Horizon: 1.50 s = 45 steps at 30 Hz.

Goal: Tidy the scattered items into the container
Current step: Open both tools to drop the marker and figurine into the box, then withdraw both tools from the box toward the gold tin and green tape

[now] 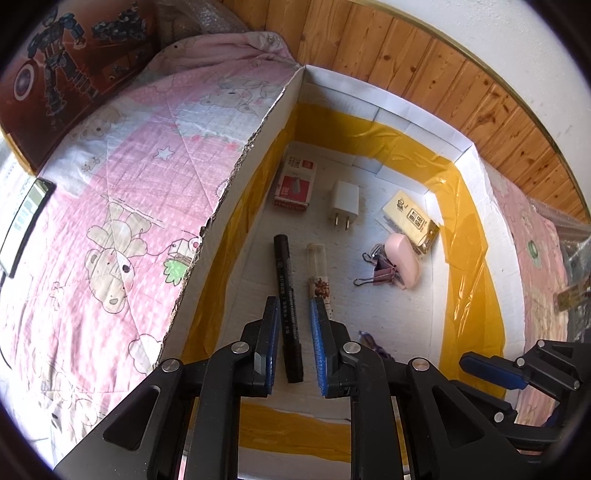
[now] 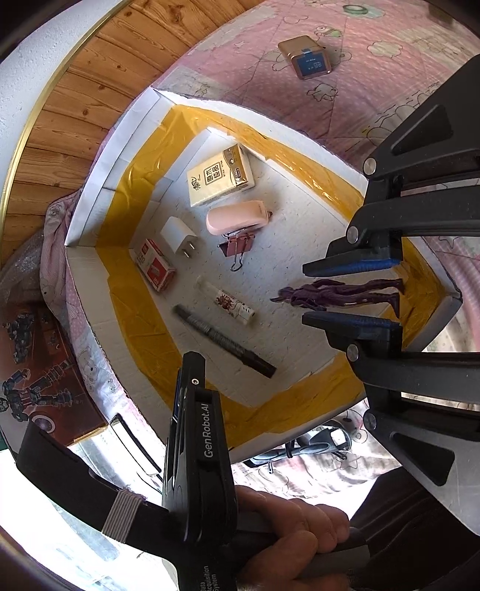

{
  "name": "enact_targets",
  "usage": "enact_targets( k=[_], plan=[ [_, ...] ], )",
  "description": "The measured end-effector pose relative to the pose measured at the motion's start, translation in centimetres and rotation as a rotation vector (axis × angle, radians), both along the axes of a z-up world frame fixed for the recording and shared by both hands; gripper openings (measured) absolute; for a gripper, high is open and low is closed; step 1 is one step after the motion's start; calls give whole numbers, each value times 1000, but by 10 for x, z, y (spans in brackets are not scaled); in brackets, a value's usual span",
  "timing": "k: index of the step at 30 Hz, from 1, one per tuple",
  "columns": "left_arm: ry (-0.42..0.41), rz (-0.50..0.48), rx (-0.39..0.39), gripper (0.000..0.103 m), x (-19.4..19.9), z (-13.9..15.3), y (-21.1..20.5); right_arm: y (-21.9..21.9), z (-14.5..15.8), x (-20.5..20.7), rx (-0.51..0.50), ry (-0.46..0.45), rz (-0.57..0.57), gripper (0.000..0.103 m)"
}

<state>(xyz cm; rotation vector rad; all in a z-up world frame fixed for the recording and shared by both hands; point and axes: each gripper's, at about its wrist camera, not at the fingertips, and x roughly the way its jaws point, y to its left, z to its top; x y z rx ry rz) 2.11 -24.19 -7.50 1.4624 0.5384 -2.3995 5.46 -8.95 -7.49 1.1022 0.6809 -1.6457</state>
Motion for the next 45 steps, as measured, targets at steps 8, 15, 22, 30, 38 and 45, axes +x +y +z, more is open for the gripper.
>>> enact_targets(
  k=[8,15,22,30,38,45],
  plan=[
    [9,-1,-11,21,1,5,1,1,1,0,-6,-6,-5,21],
    [28,4,-21,24,5,14,4,10,12,0,-57,-29,-21,21],
    [42,-5,-50,26,9,22,12,22,22,-2,-121,-89,-51,21],
    [65,-14,-61,27,12,31,23,30,25,-4,-143,-113,-72,24],
    [90,-32,-40,27,7,38,46,39,29,-4,-162,-133,-72,36],
    [122,-44,-21,27,2,44,65,51,31,-12,-213,-193,-86,36]
  ],
)
